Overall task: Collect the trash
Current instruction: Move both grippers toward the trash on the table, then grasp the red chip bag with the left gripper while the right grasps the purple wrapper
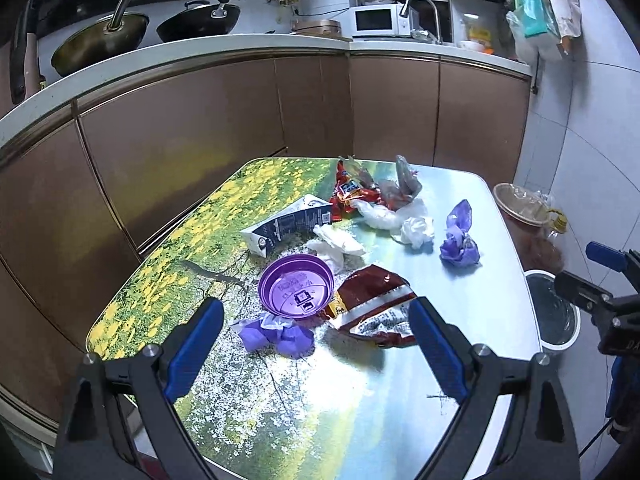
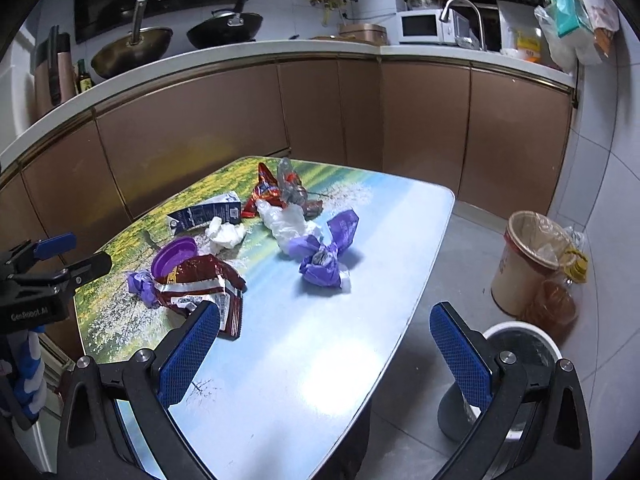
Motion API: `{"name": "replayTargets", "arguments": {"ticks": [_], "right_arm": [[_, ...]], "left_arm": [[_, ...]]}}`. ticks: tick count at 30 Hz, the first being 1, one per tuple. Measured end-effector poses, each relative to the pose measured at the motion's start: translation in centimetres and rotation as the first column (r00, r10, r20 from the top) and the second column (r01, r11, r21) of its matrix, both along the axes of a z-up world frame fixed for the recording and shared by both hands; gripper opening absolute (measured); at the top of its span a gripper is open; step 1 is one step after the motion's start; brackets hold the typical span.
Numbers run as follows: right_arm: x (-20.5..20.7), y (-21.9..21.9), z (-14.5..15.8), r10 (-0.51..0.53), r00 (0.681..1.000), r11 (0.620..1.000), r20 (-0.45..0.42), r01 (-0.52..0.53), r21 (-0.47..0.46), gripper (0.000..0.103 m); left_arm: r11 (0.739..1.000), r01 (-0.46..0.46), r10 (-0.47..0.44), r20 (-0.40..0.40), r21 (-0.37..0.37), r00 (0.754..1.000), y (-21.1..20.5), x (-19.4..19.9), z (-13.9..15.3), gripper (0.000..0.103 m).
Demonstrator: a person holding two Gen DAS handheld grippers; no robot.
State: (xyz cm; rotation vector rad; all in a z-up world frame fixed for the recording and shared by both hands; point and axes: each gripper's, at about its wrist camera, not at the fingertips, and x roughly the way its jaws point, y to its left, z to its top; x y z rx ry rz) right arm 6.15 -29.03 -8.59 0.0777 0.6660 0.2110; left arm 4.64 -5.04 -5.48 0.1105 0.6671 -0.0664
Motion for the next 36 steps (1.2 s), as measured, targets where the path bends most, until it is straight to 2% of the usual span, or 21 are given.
{"name": "replayTargets", "arguments": {"ticks": [6, 14, 23, 32, 36], "right_arm": [[-0.7, 1.4, 1.0, -0.029, 0.999, 0.998, 0.013, 0.030, -0.058, 0.103], [0.6, 2.4, 1.2, -0.040, 0.999, 0.996, 0.026, 0.041, -0.074, 0.103], [4.8, 3.3, -0.4, -0.014, 0.998, 0.998, -0.059, 0.011, -0.064, 0.103], [7.5, 2.9, -2.0, -0.004, 0.995, 1.000, -0.100, 0.001, -0.026, 0.103], [8.7, 2.7, -2.4, 0.007, 0.994, 1.000, -0.112, -0.008, -0.015, 0.099]], "left_arm": [[1.000, 0.019, -0.020, 0.029, 0.016, 0.999, 0.9, -0.8, -0.2, 0.093], [0.999, 0.044, -0.044, 0.009, -0.019, 0.999, 2.1, 0.1, -1.2, 0.093], [0.995, 0.083, -0.086, -0.055, -0.046, 0.995, 2.1, 3.5, -3.0, 0.093], [0.992, 0.121, -0.125, -0.080, -0.046, 0.989, 1.0, 6.2, -3.9, 0.093], [0.982, 0.173, -0.179, -0.086, -0.075, 0.980, 1.0, 7.0, -4.1, 0.092]]}}
